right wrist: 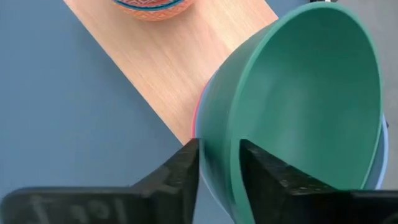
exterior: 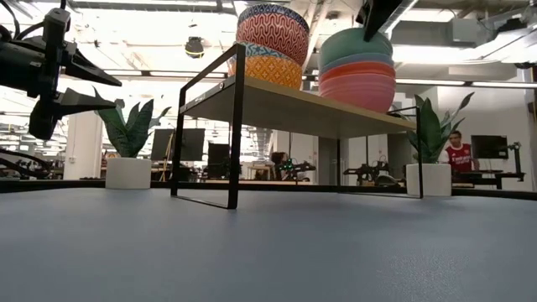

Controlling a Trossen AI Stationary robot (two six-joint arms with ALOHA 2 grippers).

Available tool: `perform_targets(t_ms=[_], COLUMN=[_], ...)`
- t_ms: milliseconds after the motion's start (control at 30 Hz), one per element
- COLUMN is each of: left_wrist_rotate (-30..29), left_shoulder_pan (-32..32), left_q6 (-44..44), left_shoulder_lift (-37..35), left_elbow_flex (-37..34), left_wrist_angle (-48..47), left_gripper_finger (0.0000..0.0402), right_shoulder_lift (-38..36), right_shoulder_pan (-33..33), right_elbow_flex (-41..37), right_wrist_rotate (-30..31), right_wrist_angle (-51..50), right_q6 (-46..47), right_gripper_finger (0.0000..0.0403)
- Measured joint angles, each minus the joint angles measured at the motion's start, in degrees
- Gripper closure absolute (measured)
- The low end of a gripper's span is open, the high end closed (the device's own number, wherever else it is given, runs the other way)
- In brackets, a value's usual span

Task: Place and stack bowls onto a shelf
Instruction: Stack the green bowl on top of the blue bowl on the shelf

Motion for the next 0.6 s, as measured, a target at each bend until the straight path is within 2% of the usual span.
perform_targets(t_ms=[133,233,400,533,600], left_wrist_rotate=[-0.01,-0.07,-0.52,-0.69,-1.38], left_shoulder_pan=[0.00,0.00,0.00,0.00,0.00], left_q6=[-0.02,-0.20,-0.70,-0.72,-0.74], left_shoulder_lift=[0.00,0.00,0.00,0.00,0.00], left_elbow_flex=[0.02,0.02,0.01,0.02,0.00], left_wrist_angle=[0.00,0.00,0.00,-0.07,-0.17], left_gripper_finger=[0.0236,0.0236,0.0236,0.0236,0.0236], right_shoulder_lift=[-0.26,-0.53,-1.85,-3.90,-4.03], right_shoulder_pan=[0.02,0.39,0.84,1.74,2.61], right_elbow_flex=[0.79,4.12,10.84,10.82,9.67], right_wrist_rotate=[0.04,0.04,0.02,0.33,2.92], right_wrist_angle=[0.24,0.25,-0.01,2.88,4.06], right_q6=[0.07,1.53,5.73,10.52,12.61], right_gripper_finger=[0.0216,0.0194,0.0183,0.0183,0.0187])
